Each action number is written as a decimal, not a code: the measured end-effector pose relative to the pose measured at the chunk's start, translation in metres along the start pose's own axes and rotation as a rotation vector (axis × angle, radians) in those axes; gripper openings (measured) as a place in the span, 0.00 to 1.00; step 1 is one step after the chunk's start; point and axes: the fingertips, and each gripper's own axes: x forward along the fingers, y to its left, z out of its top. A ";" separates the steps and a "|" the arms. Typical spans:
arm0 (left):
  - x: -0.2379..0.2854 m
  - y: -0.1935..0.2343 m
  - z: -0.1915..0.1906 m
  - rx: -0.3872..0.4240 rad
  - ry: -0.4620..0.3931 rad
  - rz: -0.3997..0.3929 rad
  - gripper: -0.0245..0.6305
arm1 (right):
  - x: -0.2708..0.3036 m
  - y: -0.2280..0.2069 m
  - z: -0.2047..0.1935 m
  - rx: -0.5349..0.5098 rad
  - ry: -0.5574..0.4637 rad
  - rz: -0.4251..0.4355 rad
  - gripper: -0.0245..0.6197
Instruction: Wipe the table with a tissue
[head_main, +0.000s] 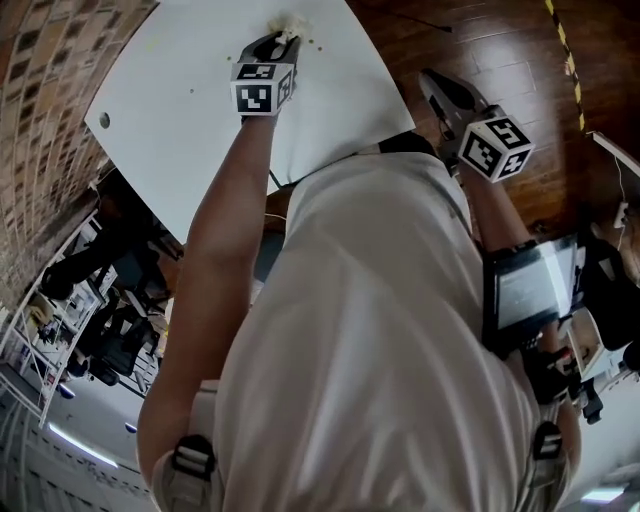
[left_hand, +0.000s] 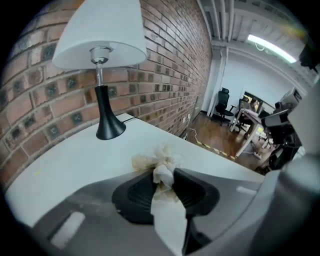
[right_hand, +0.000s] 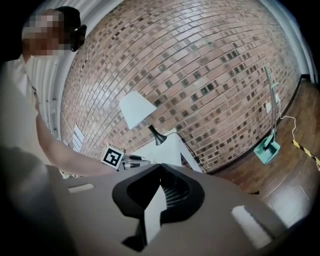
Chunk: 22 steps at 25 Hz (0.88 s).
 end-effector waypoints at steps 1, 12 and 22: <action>0.003 0.003 0.002 0.030 0.014 0.017 0.21 | -0.002 -0.003 0.000 0.004 -0.003 -0.005 0.05; 0.016 0.012 -0.008 0.352 0.120 0.043 0.20 | -0.010 -0.012 -0.006 0.039 -0.022 -0.024 0.05; 0.017 -0.020 -0.010 0.446 0.140 -0.016 0.19 | -0.011 -0.012 -0.005 0.054 -0.039 -0.018 0.05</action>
